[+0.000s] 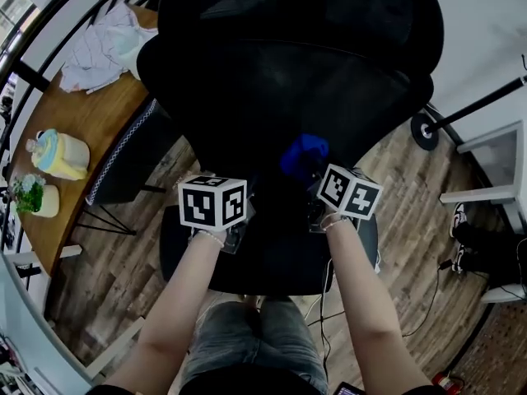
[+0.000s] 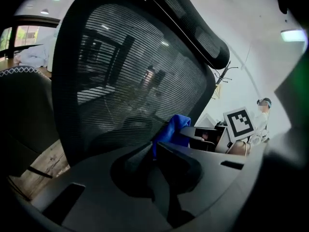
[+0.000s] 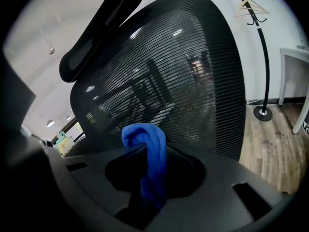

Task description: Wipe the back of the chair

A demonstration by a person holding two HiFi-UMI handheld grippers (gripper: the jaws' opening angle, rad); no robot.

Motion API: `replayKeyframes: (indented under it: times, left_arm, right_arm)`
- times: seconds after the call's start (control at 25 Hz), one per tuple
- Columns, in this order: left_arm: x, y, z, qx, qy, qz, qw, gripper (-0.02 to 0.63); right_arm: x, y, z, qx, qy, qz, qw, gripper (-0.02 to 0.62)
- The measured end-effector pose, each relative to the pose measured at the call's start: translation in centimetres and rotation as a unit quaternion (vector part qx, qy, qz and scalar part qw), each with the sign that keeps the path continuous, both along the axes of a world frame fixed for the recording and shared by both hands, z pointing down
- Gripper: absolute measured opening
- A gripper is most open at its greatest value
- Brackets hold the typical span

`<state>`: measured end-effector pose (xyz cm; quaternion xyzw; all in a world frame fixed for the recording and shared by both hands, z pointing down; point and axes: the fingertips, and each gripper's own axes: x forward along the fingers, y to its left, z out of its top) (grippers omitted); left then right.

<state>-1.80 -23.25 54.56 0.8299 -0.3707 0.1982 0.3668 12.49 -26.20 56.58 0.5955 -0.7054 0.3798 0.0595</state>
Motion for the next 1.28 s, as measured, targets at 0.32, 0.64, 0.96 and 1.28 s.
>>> replayKeyframes:
  times: [0.32, 0.64, 0.96, 1.28]
  left_arm:
    - [5.4, 0.6, 0.4, -0.010, 0.002, 0.057, 0.9983, 0.035]
    - [9.1, 0.7, 0.7, -0.012, 0.003, 0.095, 0.9954, 0.035]
    - [11.2, 1.2, 0.6, -0.011, -0.001, 0.107, 0.9942, 0.035]
    - [9.3, 3.1, -2.1, 0.005, 0.001, 0.107, 0.9942, 0.035]
  right_arm:
    - [6.4, 1.3, -0.2, -0.002, 0.009, 0.041, 0.999, 0.101]
    - [13.3, 2.8, 0.4, -0.008, 0.008, 0.109, 0.994, 0.100]
    - [16.0, 4.1, 0.2, 0.000, -0.013, 0.141, 0.990, 0.100]
    - [13.5, 5.9, -3.9, 0.049, -0.028, 0.120, 0.991, 0.100]
